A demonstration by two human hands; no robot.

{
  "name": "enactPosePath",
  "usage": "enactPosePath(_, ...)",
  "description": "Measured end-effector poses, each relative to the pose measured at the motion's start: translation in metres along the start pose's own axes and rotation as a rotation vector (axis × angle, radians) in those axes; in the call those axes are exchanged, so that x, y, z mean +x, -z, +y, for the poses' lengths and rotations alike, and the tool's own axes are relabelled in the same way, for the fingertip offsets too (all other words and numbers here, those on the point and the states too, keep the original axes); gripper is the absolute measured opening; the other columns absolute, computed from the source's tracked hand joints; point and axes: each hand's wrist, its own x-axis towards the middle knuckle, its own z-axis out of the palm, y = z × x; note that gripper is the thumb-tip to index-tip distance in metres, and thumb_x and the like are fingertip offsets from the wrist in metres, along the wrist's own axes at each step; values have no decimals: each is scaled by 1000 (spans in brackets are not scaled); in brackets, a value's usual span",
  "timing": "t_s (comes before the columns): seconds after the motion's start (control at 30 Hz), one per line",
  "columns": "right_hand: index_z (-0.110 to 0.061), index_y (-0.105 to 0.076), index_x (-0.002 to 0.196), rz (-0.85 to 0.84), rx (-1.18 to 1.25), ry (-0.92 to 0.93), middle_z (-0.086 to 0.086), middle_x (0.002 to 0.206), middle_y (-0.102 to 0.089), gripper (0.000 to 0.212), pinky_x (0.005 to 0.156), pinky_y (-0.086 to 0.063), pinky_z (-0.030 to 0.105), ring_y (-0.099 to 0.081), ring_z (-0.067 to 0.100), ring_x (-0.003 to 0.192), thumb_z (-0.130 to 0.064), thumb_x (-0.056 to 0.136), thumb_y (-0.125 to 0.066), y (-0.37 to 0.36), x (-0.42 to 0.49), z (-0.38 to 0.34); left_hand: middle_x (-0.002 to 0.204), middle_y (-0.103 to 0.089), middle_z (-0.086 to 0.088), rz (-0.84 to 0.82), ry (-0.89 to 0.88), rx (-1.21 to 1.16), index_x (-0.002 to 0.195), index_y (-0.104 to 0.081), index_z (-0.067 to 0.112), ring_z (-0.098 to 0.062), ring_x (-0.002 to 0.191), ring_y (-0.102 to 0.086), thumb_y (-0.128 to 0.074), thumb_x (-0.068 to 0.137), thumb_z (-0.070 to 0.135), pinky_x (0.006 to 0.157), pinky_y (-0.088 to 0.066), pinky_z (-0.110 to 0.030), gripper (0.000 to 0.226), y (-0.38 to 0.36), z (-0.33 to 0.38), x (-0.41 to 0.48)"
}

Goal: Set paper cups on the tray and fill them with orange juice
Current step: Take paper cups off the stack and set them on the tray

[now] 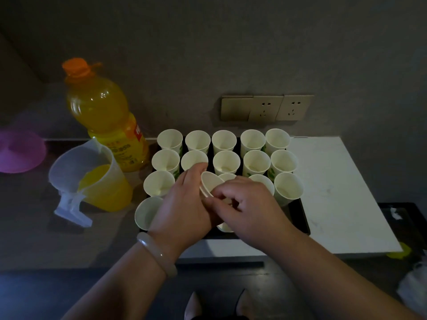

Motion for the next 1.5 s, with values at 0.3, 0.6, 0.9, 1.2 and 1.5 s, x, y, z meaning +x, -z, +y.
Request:
enactPosePath(0.3,-16,-63,72,164,-178,73,-6,65,-57,28,64,-36,29,-43,11,67,-26,93,-47,1,-8,3,134,-50,-2,-10,-30,-10,140,-37,17,-2,107,-40,-70,77,32,87,-35,-21,73,-4,8,7)
enactPosePath(0.6,-16,-61,70,322,-204,86,-10,65,-54,25,63,-36,31,-42,10,68,-21,92,-50,9,-9,7,131,-51,-2,-2,-86,44,139,-36,17,-15,116,-49,-72,78,36,88,-37,-20,74,-4,19,18)
enactPosePath(0.9,-17,-60,81,530,-247,10,-21,69,-42,16,64,-32,4,-45,-10,70,-20,94,-51,38,-11,8,128,-50,5,-17,-59,151,137,-36,22,-4,106,-44,-77,67,51,90,-36,-19,86,-8,11,15)
enactPosePath(1.2,-13,-66,88,359,-567,123,-4,83,-63,23,70,-36,21,-52,10,73,-29,93,-50,80,-40,54,124,-51,5,91,34,91,135,-39,22,2,100,-35,-78,64,55,86,-33,-18,88,-7,1,8)
enactPosePath(1.5,-9,-73,90,216,-711,289,3,90,-71,21,63,-44,33,-63,25,72,-23,91,-57,47,-88,100,112,-43,19,111,26,44,134,-41,21,6,98,-35,-81,61,52,84,-31,-15,88,-16,11,11)
